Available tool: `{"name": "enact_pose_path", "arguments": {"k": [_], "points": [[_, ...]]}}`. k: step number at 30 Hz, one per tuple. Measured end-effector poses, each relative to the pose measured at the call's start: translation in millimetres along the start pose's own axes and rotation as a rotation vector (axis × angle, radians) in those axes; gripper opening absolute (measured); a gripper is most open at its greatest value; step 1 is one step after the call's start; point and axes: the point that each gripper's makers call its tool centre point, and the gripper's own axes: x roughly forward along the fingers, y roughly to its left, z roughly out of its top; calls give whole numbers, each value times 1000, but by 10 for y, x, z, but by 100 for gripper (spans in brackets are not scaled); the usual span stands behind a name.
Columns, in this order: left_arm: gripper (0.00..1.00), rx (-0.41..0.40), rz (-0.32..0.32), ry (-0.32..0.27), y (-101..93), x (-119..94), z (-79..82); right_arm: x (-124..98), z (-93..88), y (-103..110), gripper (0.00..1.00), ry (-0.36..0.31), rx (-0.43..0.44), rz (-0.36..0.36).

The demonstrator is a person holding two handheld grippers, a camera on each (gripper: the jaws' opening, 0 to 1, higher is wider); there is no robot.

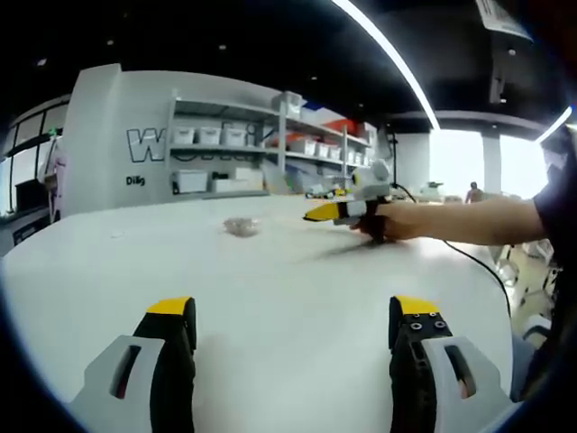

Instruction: Open the resealable bag by pulling the two sides of the seal apart until the entire bag opening is separated and visibly accessible.

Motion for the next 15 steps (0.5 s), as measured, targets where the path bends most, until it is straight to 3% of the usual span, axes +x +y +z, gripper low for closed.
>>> {"name": "enact_pose_path", "arguments": {"k": [15], "points": [[87, 2, -4, 4, -8, 7, -9, -437, -83, 201, 99, -13, -9, 6]]}}
